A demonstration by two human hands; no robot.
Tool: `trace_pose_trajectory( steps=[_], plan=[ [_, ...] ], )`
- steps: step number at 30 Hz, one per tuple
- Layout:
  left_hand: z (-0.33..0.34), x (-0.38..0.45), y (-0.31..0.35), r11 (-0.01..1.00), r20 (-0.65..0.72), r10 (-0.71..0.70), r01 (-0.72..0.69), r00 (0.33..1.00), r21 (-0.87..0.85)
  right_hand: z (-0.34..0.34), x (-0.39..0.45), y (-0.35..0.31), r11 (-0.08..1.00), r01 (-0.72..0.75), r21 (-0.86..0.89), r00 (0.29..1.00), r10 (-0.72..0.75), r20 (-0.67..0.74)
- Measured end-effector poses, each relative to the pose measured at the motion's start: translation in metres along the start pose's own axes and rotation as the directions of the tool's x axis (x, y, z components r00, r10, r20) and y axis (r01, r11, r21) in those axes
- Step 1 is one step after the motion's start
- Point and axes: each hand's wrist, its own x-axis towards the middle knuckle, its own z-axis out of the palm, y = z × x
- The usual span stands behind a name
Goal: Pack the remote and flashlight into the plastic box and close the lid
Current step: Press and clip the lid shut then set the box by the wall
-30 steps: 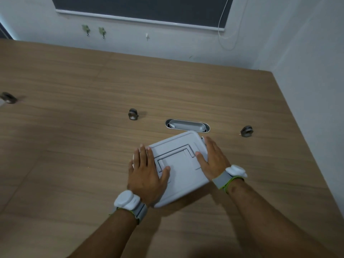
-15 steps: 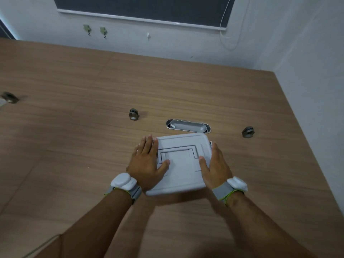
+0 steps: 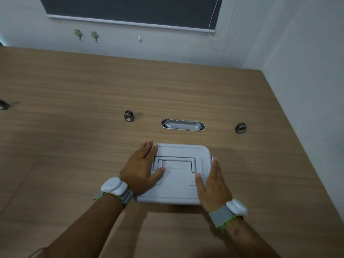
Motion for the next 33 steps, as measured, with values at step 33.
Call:
trace_pose_trajectory(
  steps=[33],
  plan=[
    [0.016,-0.041,0.058,0.424,0.038,-0.662,0.416,0.748,-0.804,-0.037,0.017,0.073,0.750,-0.205,0.629,0.979,0.147,0.144]
  ],
)
